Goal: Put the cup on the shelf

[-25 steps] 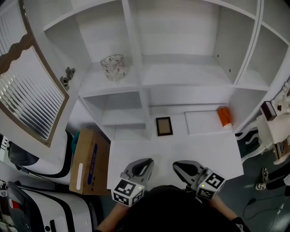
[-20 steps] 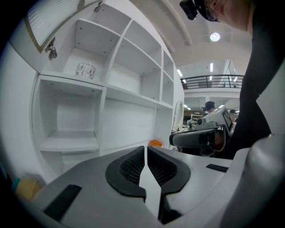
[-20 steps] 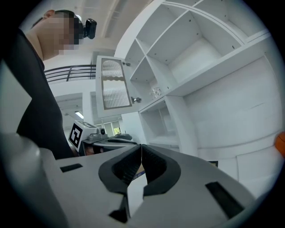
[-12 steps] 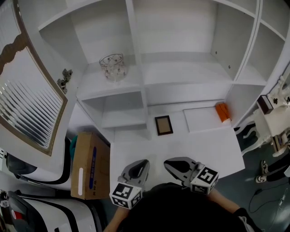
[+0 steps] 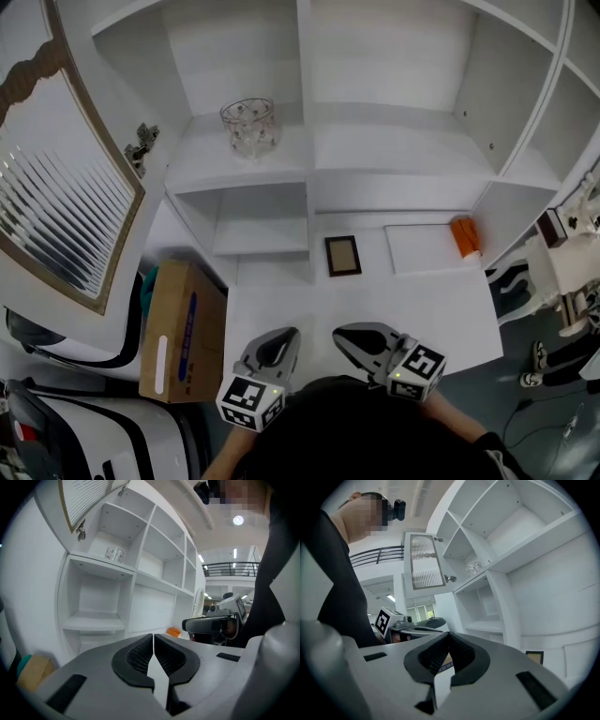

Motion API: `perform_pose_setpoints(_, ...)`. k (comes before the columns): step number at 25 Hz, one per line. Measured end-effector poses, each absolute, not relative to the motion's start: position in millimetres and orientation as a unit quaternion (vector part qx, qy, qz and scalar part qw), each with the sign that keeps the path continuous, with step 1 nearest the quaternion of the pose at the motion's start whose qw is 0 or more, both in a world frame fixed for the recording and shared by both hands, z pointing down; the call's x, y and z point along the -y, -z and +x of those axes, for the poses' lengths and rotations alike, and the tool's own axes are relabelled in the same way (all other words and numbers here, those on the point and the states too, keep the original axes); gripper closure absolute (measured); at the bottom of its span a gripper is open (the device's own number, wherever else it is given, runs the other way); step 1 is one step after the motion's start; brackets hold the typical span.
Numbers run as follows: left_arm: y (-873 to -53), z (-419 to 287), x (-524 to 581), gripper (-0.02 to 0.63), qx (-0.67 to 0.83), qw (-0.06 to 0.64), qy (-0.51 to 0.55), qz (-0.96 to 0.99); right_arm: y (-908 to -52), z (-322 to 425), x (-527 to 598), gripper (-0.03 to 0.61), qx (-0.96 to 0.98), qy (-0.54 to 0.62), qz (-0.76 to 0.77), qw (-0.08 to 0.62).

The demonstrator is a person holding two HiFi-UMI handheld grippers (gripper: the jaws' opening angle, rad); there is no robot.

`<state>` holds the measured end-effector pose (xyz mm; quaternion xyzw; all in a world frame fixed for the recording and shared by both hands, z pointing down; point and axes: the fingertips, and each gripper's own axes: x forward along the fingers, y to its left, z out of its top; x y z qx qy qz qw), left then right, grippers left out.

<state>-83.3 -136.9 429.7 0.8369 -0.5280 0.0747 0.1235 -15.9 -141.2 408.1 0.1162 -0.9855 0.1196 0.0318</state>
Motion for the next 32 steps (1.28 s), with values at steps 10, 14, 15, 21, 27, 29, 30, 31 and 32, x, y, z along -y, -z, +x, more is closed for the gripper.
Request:
perform_pose_setpoints(10, -430.5, -83.0, 136.7, 0.595, 0.520, 0.116, -0.075, 0.843, -404.3, -16.7, 140.6, 0.562, 0.986, -0.110, 0.123, 0.035)
perform_pose_setpoints(14, -428.5, -79.6, 134.9, 0.595, 0.515, 0.116, -0.074, 0.846, -396.8, -10.2, 143.6, 0.563, 0.985, -0.113, 0.129, 0.020)
perform_pose_setpoints(15, -428.2, -78.4, 134.4, 0.595, 0.514, 0.116, -0.074, 0.847, -392.6, -7.1, 146.3, 0.563, 0.984, -0.116, 0.134, 0.012)
perform_pose_setpoints(21, -429.8, -70.8, 132.2, 0.595, 0.509, 0.113, -0.078, 0.850, -383.0, 3.3, 148.2, 0.563, 0.984, -0.089, 0.151, 0.007)
perform_pose_setpoints(27, -429.0, -63.5, 127.7, 0.595, 0.509, 0.112, -0.075, 0.850, -375.8, 32.0, 162.1, 0.563, 0.980, -0.071, 0.184, -0.002)
perform_pose_setpoints(29, -429.8, -59.9, 125.3, 0.595, 0.508, 0.115, -0.074, 0.850, -371.1, 43.0, 169.3, 0.563, 0.978, -0.070, 0.197, -0.006)
perform_pose_setpoints(30, -430.2, -57.8, 123.8, 0.595, 0.508, 0.117, -0.074, 0.850, -370.1, 46.6, 171.0, 0.563, 0.977, -0.069, 0.201, -0.007)
perform_pose_setpoints(31, -430.2, -56.3, 122.4, 0.595, 0.508, 0.117, -0.074, 0.850, -369.7, 48.5, 171.3, 0.563, 0.977, -0.068, 0.203, -0.007)
perform_pose_setpoints(32, -429.8, -55.5, 121.2, 0.595, 0.508, 0.116, -0.074, 0.850, -370.0, 48.5, 170.2, 0.563, 0.977, -0.069, 0.202, -0.007)
